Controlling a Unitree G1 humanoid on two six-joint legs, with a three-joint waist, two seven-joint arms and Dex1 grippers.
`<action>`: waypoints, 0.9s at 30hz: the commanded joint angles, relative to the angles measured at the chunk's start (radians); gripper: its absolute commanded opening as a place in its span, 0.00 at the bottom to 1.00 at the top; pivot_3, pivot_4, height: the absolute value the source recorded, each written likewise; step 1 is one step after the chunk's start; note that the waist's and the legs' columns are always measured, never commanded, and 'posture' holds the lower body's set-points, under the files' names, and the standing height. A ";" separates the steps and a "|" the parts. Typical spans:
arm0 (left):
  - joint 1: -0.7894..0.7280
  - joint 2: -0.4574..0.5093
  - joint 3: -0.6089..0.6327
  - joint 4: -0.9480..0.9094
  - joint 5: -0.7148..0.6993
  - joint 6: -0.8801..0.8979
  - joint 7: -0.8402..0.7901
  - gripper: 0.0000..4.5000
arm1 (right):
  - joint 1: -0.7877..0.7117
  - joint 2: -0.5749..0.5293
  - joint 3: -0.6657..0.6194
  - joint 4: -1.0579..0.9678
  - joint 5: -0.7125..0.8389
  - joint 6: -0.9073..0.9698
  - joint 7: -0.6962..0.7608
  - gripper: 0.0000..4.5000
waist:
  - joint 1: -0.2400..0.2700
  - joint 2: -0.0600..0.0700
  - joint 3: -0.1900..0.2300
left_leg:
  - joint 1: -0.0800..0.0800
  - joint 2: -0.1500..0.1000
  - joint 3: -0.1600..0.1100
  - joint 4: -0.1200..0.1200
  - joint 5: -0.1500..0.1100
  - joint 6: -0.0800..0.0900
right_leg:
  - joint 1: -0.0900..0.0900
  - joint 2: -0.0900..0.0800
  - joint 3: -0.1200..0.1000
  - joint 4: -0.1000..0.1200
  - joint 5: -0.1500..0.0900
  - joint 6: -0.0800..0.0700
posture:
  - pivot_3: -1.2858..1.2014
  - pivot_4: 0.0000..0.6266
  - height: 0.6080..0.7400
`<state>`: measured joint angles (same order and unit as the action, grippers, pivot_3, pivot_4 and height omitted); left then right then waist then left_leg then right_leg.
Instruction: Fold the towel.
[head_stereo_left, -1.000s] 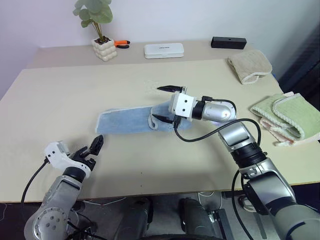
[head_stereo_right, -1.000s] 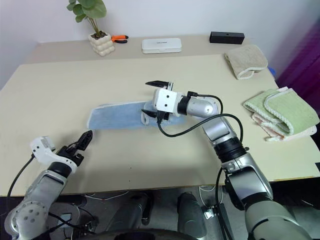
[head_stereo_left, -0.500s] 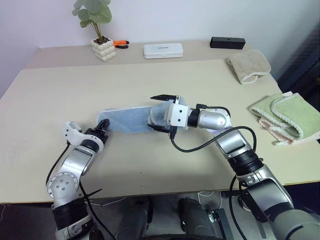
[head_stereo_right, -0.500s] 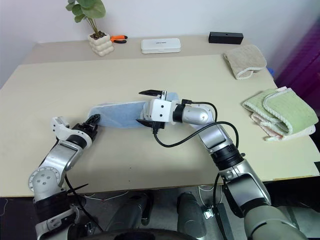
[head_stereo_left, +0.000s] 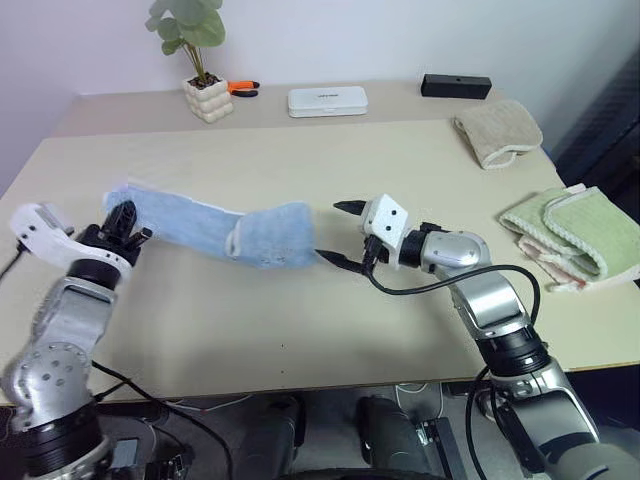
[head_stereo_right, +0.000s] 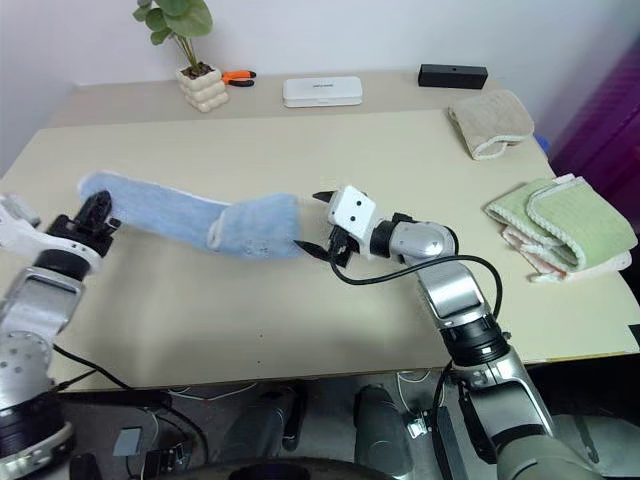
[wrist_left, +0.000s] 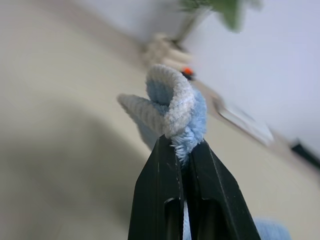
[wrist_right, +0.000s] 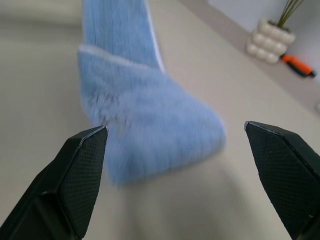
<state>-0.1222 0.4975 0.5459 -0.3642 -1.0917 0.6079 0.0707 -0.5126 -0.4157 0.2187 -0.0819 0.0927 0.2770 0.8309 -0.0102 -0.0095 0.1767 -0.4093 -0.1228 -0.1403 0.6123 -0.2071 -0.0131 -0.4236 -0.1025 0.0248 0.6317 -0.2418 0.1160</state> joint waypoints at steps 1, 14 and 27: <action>-0.002 0.086 -0.106 -0.081 0.069 0.022 -0.153 0.00 | -0.004 -0.012 -0.012 -0.030 0.004 -0.006 -0.004 1.00 | 0.001 0.000 0.000 | 0.000 0.000 0.000 0.000 0.000 0.000 | 0.000 0.000 0.000 0.000 0.000 0.000 | 0.52 0.24 1.00; -0.166 0.122 -0.604 0.032 0.425 0.061 -0.468 0.00 | -0.037 0.017 0.002 0.023 -0.026 -0.035 -0.048 1.00 | -0.004 0.000 0.000 | 0.000 0.001 0.000 -0.002 0.000 0.000 | -0.001 0.001 0.000 0.000 0.002 0.003 | 0.52 0.24 1.00; -0.073 0.126 -0.212 -0.020 0.325 0.037 -0.479 0.44 | -0.116 0.102 -0.041 0.007 0.072 0.104 -0.090 0.35 | -0.004 0.000 0.000 | 0.000 0.001 0.000 -0.002 0.000 0.000 | -0.002 0.001 0.000 0.000 0.002 0.003 | 0.52 0.24 1.00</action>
<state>-0.1963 0.6096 0.2813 -0.3728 -0.7921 0.6793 -0.4274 -0.5899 -0.3393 0.1856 -0.0357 0.1333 0.3653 0.7504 -0.0143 -0.0090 0.1771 -0.4094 -0.1214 -0.1404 0.6110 -0.2071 -0.0132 -0.4253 -0.1020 0.0249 0.6319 -0.2398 0.1185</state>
